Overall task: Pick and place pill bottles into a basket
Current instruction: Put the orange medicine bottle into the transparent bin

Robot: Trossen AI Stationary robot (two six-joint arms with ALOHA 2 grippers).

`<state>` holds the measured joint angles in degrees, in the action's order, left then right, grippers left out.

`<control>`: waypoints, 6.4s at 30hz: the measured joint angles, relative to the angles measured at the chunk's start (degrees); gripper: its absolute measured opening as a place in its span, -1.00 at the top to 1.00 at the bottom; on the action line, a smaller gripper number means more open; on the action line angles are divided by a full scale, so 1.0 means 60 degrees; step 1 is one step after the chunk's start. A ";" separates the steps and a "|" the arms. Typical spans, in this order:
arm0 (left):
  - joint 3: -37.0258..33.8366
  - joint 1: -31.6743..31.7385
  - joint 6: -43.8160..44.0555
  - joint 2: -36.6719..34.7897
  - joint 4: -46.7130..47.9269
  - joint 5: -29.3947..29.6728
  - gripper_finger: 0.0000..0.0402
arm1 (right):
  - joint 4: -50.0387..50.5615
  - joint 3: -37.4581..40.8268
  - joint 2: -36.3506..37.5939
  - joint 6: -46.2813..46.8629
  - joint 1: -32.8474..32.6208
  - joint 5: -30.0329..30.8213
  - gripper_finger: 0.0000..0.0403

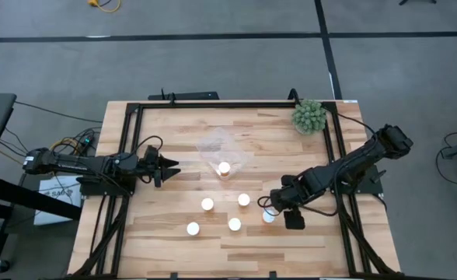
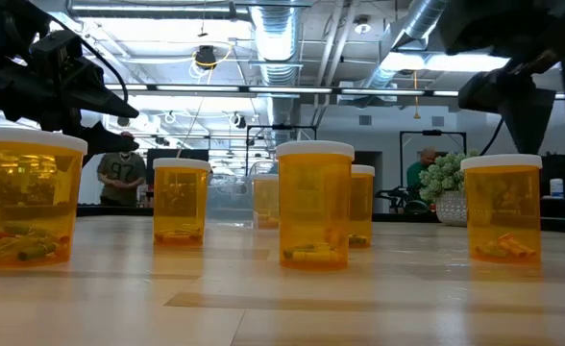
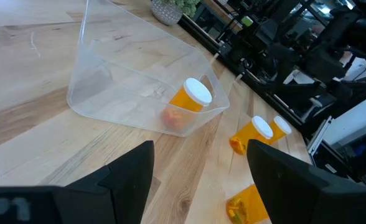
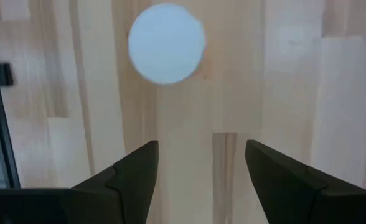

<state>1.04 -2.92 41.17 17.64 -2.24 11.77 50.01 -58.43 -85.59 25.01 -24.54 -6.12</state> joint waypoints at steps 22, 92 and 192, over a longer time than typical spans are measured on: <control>-0.0004 0.0000 0.0000 -0.0003 0.0004 0.0004 -0.23 | -0.1099 0.0000 -0.0014 -0.0161 0.0001 0.0078 -0.51; -0.0004 -0.0004 0.0018 -0.0003 0.0029 -0.0117 -0.23 | -0.0354 -0.1982 -0.2833 -0.2164 0.0668 0.0208 -0.07; -0.0015 -0.0004 0.0284 -0.0003 -0.0183 0.0353 -0.23 | 0.2658 -0.8302 -0.6417 -0.8742 0.5654 -0.0472 -0.14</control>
<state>0.95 -2.94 42.87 17.63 -3.34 13.89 65.95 -108.25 -124.09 -27.44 9.39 -8.95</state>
